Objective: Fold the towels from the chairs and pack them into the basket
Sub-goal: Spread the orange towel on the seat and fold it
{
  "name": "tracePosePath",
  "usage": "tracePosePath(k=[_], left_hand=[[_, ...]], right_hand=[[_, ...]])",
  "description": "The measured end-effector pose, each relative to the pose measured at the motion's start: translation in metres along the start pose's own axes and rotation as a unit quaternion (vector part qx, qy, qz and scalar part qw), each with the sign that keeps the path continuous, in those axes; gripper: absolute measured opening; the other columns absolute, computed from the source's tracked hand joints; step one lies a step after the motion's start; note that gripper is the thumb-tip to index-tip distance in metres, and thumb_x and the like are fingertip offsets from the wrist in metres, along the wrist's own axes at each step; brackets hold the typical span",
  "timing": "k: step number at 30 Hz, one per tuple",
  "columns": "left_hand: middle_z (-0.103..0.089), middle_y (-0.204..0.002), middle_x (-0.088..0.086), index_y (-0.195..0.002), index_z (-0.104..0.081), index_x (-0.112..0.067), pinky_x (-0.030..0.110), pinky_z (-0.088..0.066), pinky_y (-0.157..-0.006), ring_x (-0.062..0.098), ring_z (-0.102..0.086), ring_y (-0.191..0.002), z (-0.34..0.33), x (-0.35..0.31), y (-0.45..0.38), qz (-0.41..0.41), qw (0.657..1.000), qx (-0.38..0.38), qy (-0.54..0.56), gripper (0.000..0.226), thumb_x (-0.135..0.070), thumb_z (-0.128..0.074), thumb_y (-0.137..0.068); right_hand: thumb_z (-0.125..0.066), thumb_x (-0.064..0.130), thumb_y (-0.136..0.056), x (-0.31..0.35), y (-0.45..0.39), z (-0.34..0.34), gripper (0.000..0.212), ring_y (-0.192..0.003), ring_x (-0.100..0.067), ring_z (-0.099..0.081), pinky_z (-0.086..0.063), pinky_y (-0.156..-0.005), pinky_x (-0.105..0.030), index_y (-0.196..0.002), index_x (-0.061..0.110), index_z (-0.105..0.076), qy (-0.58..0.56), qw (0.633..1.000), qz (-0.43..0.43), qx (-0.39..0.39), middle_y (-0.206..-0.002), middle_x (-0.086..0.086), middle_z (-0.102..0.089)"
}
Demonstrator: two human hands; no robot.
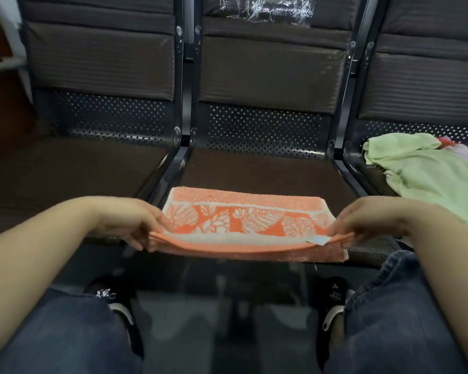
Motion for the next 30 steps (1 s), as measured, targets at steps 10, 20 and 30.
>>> tracePosePath(k=[10,20,30], left_hand=[[-0.064,-0.089,-0.009,-0.101,-0.066,-0.032,0.034,-0.051,-0.069,0.017,-0.064,-0.075,-0.009,-0.061,0.005,-0.106,0.943,-0.228,-0.219,0.017,-0.023,-0.054,-0.093],[0.015,-0.160,0.004,-0.153,0.004,-0.027,0.045,0.010,-0.116,0.023,0.017,-0.146,-0.070,-0.066,-0.062,-0.061,0.887,-0.166,-0.427,0.066,-0.053,-0.022,-0.099],[0.016,-0.159,-0.003,-0.152,0.008,-0.024,0.042,0.007,-0.119,0.016,0.014,-0.147,-0.010,-0.014,-0.057,-0.007,0.890,-0.231,-0.392,0.099,-0.080,-0.008,-0.073]], right_hand=[[-0.055,0.049,-0.090,0.043,-0.019,-0.029,0.060,-0.114,-0.026,-0.054,-0.046,-0.095,-0.036,-0.138,0.015,-0.045,0.251,0.955,-0.007,-0.156,-0.136,-0.011,-0.046],[-0.025,0.057,-0.097,0.087,-0.063,-0.128,0.068,-0.148,-0.023,0.003,0.001,-0.117,-0.048,-0.153,0.025,-0.006,0.322,0.924,0.173,-0.114,-0.161,-0.004,0.001],[-0.019,0.074,-0.088,0.019,-0.079,-0.058,0.087,-0.147,-0.022,0.010,0.004,-0.118,-0.048,-0.153,0.020,0.003,0.257,0.954,-0.031,-0.151,-0.160,-0.004,0.009]])
Point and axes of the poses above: each hand's wrist, its own y-axis away from the middle knuckle, its own z-axis out of the back of the hand, x = y × z, the point moved 6 cm from there along -y, towards the middle knuckle
